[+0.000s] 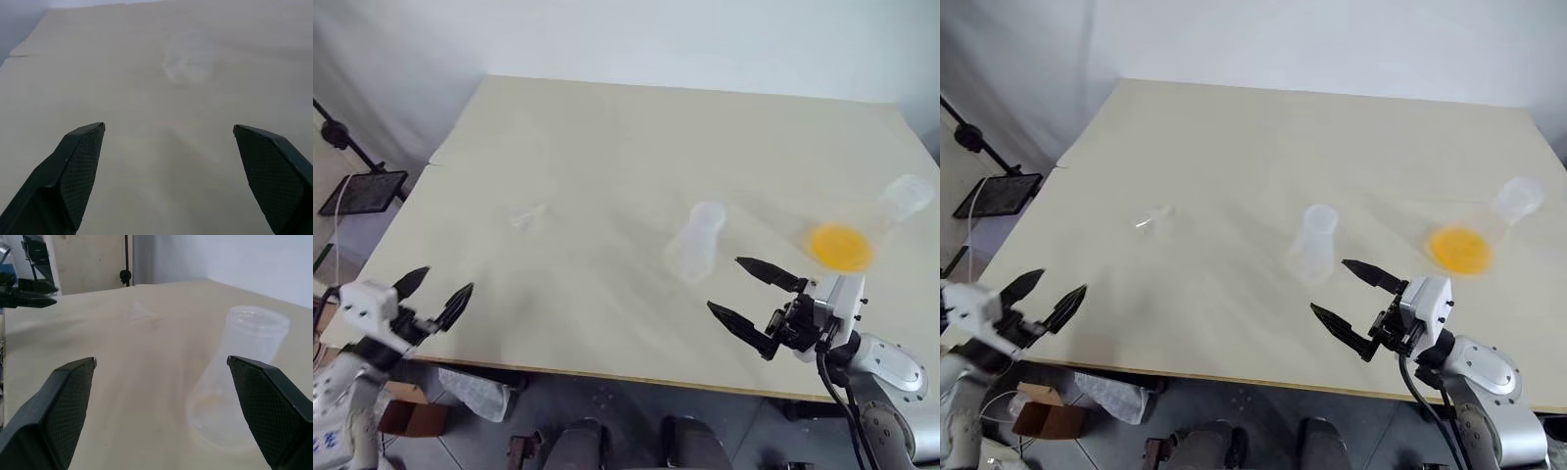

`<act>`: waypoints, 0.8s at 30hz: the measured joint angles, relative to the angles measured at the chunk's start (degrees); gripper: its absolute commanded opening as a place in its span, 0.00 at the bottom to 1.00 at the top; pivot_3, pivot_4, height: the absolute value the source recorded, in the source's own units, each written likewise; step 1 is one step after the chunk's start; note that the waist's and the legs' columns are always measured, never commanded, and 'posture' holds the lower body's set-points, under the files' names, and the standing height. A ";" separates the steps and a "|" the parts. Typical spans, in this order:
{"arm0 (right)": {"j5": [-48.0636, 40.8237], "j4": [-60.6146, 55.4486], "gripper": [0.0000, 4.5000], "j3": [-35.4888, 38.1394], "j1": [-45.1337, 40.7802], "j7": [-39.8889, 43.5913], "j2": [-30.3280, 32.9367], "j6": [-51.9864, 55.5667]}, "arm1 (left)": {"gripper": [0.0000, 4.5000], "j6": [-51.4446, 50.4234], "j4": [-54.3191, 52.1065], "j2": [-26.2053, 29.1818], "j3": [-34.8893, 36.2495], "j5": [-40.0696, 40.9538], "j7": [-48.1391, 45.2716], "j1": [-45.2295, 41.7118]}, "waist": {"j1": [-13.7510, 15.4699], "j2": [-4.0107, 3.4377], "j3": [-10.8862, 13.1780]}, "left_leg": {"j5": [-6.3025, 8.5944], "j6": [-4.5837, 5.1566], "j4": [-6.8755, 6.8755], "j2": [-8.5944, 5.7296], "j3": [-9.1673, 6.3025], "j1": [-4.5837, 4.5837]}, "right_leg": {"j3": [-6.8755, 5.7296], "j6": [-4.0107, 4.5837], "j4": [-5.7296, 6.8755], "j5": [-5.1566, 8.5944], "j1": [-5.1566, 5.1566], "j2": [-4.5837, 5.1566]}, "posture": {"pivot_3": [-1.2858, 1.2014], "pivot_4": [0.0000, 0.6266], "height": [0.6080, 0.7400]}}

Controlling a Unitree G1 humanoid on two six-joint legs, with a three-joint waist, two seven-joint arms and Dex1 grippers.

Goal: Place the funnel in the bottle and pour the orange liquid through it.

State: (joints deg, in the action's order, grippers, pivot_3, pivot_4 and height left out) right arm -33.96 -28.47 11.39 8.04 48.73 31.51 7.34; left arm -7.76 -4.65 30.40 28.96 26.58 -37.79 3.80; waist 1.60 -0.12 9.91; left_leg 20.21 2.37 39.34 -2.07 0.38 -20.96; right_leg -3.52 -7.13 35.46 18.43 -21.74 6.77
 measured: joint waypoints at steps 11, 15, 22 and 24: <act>0.83 -0.69 1.00 0.54 2.18 -1.73 -0.01 0.25 | 0.99 -13.00 1.50 -1.31 -15.74 -7.56 10.67 -17.87 | -0.92 0.00 0.00 | 0.00 -0.10 -0.11 -0.02 0.00 0.01 | -0.04 0.00 0.18 0.00 -0.17 -0.15 | 0.52 0.24 1.00; 0.85 -1.57 1.00 0.62 3.13 -3.03 -0.19 0.26 | 0.99 -12.37 7.72 -4.67 -17.33 -10.31 14.63 -23.48 | -0.36 0.01 0.00 | -0.07 -0.11 -0.09 -0.05 0.03 0.01 | -0.04 -0.01 0.16 0.00 -0.15 -0.17 | 0.52 0.24 1.00; 1.08 -3.10 1.00 0.22 3.56 -4.70 -0.55 0.24 | 0.99 -7.51 20.22 -7.88 -21.32 -14.44 15.36 -31.83 | -0.15 0.02 0.01 | -0.10 -0.11 -0.08 -0.12 0.03 -0.03 | -0.15 -0.01 0.18 0.00 -0.17 -0.22 | 0.52 0.24 1.00; 1.12 -3.11 1.00 0.23 3.64 -5.03 -0.57 0.23 | 0.99 -6.51 23.05 -7.90 -21.45 -15.30 15.73 -33.80 | -0.16 0.02 0.01 | -0.10 -0.11 -0.08 -0.12 0.02 -0.03 | -0.20 -0.01 0.18 0.00 -0.18 -0.23 | 0.52 0.24 1.00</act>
State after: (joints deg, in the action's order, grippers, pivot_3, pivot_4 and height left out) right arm -32.84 -31.58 11.62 11.68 43.69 30.94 7.58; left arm -14.27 18.40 22.49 7.51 11.28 -22.06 -29.99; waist 1.44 -0.10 9.91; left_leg 20.11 2.26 39.25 -2.19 0.41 -21.00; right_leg -3.72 -7.14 35.64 18.43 -21.91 6.54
